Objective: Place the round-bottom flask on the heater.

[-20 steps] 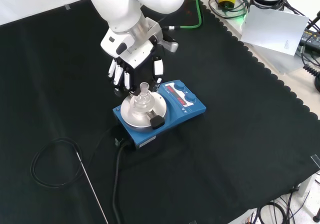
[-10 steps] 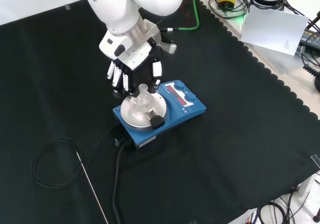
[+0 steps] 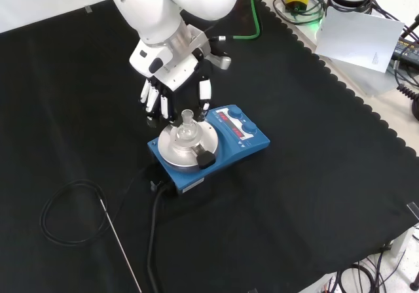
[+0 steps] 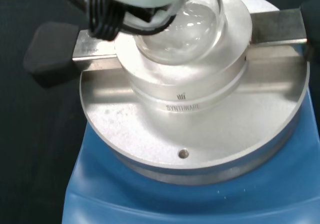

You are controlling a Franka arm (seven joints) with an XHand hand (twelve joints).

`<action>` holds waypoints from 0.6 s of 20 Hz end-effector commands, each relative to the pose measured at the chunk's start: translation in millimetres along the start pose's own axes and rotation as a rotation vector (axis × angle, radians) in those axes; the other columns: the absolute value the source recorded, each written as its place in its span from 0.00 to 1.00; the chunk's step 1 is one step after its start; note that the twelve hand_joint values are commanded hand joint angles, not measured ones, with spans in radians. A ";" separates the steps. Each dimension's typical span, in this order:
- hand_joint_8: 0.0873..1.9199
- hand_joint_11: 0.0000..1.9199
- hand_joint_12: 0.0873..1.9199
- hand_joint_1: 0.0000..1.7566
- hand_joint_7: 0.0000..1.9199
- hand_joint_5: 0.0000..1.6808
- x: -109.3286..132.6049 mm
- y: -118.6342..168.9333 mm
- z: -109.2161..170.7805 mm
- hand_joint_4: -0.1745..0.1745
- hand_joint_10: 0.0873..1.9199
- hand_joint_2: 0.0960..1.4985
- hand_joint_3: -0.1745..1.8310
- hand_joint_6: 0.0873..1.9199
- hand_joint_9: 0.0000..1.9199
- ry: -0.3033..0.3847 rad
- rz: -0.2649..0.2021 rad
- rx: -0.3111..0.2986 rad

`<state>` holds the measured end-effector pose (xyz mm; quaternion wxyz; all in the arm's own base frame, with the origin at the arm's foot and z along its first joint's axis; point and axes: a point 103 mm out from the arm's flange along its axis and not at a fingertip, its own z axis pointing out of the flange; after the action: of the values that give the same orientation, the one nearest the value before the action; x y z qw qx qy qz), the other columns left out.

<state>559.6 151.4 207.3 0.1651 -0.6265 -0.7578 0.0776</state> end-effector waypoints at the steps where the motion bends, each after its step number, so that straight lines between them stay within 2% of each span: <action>1: 0.34 0.26 0.67 0.56 0.21 0.52 1.2 -2.6 3.4 0.30 0.29 0.39 0.41 0.38 0.36 -0.006 0.006 0.022; 4: 0.34 0.25 0.67 0.55 0.20 0.46 1.8 -4.5 3.0 0.32 0.29 0.37 0.42 0.37 0.35 -0.008 0.007 0.024; 7: 0.34 0.24 0.67 0.55 0.19 0.35 1.3 -8.9 -0.2 0.35 0.29 0.36 0.42 0.35 0.34 -0.003 0.007 0.025; 9: 0.35 0.24 0.68 0.54 0.18 0.26 0.8 -14.6 -4.5 0.36 0.30 0.35 0.42 0.28 0.33 -0.001 0.009 0.015; 12: 0.35 0.23 0.68 0.52 0.16 0.22 0.1 -27.7 -14.6 0.38 0.31 0.35 0.41 0.19 0.32 -0.001 0.018 -0.007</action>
<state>549.8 150.0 214.2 0.1688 -0.6280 -0.7548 0.0859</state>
